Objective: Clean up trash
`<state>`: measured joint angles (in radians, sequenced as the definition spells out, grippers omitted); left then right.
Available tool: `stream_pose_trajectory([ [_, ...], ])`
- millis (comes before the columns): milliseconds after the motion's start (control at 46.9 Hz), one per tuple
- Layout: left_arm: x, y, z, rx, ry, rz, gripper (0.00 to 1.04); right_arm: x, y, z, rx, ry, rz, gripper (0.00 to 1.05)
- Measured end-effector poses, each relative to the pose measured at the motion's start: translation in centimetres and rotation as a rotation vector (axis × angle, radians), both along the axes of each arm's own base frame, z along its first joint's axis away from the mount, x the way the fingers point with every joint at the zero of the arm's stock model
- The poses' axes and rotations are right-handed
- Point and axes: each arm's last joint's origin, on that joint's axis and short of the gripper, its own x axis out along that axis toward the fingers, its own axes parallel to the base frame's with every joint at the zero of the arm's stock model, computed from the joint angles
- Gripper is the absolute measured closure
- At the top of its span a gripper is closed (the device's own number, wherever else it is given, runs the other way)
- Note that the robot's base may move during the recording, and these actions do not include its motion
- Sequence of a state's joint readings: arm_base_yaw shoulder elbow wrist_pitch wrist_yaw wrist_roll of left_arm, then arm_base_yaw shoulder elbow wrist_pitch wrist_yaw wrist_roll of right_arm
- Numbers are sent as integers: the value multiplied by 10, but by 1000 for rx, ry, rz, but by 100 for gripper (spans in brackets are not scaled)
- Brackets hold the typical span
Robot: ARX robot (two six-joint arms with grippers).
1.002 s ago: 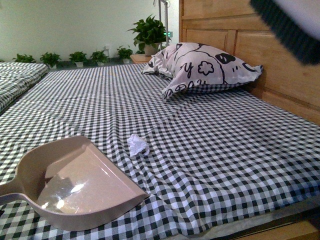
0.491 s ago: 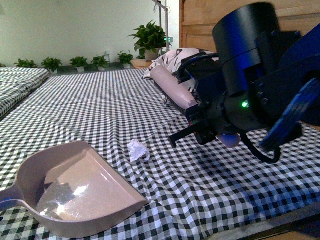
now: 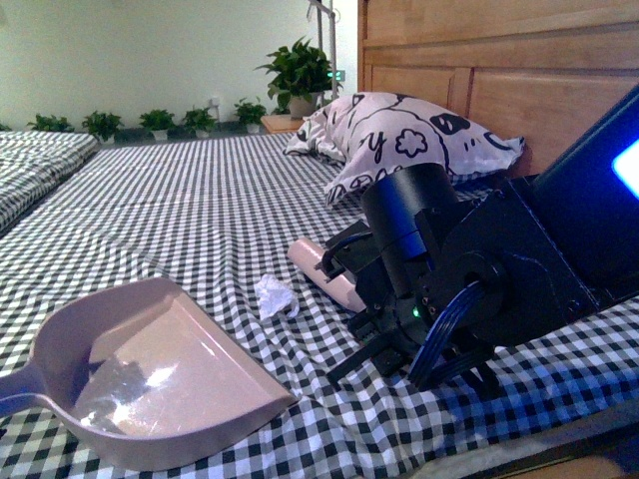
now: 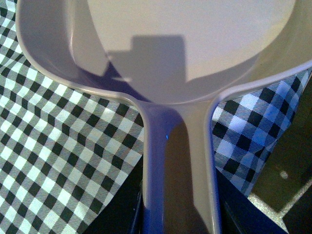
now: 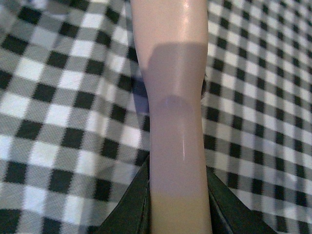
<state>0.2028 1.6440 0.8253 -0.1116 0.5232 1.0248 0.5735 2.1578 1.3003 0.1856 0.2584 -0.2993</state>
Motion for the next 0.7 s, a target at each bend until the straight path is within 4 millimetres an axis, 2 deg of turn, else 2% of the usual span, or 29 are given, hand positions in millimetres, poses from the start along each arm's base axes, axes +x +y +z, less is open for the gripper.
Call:
stream_pose_trajectory([
  [171, 0, 0, 0, 0, 0, 0, 78, -16, 6, -3, 29, 99, 79, 85],
  [256, 0, 0, 0, 0, 0, 0, 79, -34, 5, 9, 99, 215, 171, 85],
  [363, 0, 0, 0, -1, 0, 0, 79, -60, -1, 40, 267, 373, 318, 85],
  [427, 0, 0, 0, 0, 0, 0, 79, -78, -9, 75, 390, 424, 463, 85],
  [469, 0, 0, 0, 0, 1, 0, 79, -83, -15, 97, 433, 394, 511, 85],
  [512, 0, 0, 0, 0, 0, 0, 79, -83, -26, 120, 455, 322, 507, 85],
  [576, 0, 0, 0, 0, 1, 0, 79, -72, -46, 136, 460, 217, 428, 85],
  [640, 0, 0, 0, 0, 1, 0, 79, -59, -67, 134, 451, 135, 330, 85],
  [704, 0, 0, 0, 0, 1, 0, 79, -45, -93, 120, 428, 89, 204, 85],
])
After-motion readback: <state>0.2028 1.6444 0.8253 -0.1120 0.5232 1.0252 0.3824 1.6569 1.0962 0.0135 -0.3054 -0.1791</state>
